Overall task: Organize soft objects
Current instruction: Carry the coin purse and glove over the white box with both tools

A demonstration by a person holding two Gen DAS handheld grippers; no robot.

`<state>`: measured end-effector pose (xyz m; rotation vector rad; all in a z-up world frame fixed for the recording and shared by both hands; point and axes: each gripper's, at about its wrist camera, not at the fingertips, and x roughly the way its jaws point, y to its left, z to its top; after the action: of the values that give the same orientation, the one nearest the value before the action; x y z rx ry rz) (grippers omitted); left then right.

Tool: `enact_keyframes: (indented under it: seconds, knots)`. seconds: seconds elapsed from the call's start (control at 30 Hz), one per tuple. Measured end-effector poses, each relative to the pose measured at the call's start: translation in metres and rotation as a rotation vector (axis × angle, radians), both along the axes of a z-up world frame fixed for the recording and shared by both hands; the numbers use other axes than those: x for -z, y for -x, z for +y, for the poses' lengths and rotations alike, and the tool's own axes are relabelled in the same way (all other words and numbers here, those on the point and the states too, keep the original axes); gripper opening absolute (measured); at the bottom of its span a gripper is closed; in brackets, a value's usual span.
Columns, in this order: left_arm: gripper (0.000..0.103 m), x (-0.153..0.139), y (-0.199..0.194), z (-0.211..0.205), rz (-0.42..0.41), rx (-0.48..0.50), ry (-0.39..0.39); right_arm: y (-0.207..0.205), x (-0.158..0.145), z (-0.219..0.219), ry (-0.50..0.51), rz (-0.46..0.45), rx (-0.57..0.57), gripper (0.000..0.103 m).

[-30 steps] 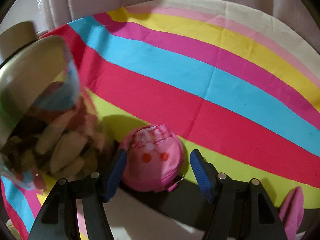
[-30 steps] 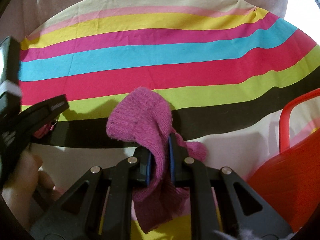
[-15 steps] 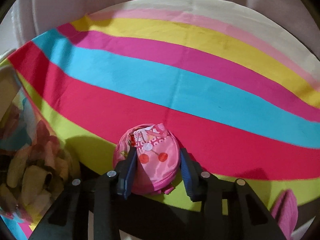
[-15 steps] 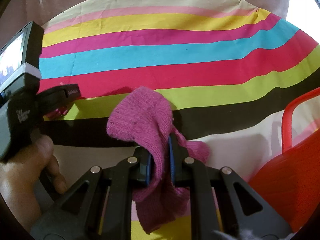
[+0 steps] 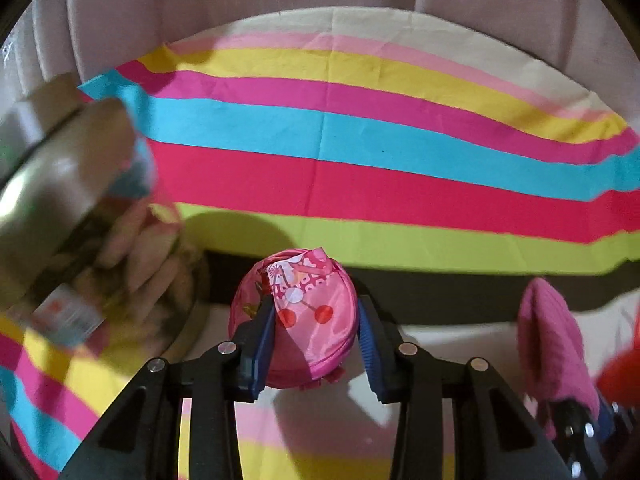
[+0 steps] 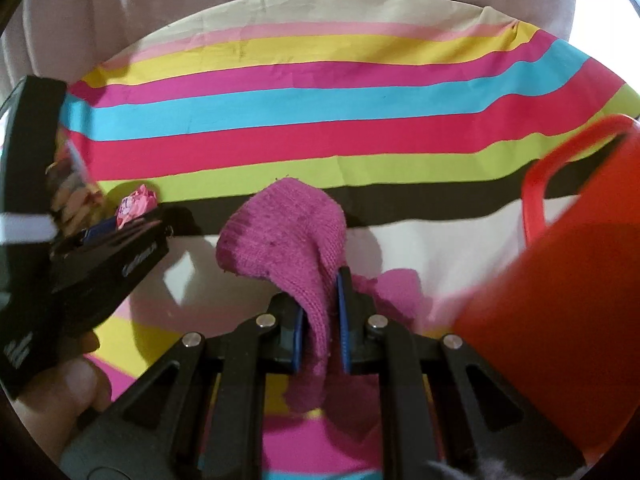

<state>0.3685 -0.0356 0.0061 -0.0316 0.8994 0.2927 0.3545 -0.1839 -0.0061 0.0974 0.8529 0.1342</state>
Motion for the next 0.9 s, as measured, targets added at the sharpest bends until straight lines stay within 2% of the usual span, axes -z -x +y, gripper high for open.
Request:
enact_keyframes:
  seconds: [0.37, 0.6, 0.9]
  knots:
    - [0.040, -0.046, 0.095, -0.022, -0.075, 0.072, 0.025, 0.090, -0.029, -0.009, -0.024, -0.046, -0.084, 0.017]
    - [0.040, -0.072, 0.148, -0.040, -0.117, 0.136, 0.046, 0.139, -0.051, -0.031, -0.033, -0.092, -0.070, 0.017]
    - [0.040, -0.087, 0.195, -0.072, -0.133, 0.221, 0.082, 0.190, -0.059, -0.067, -0.026, -0.095, -0.016, 0.017]
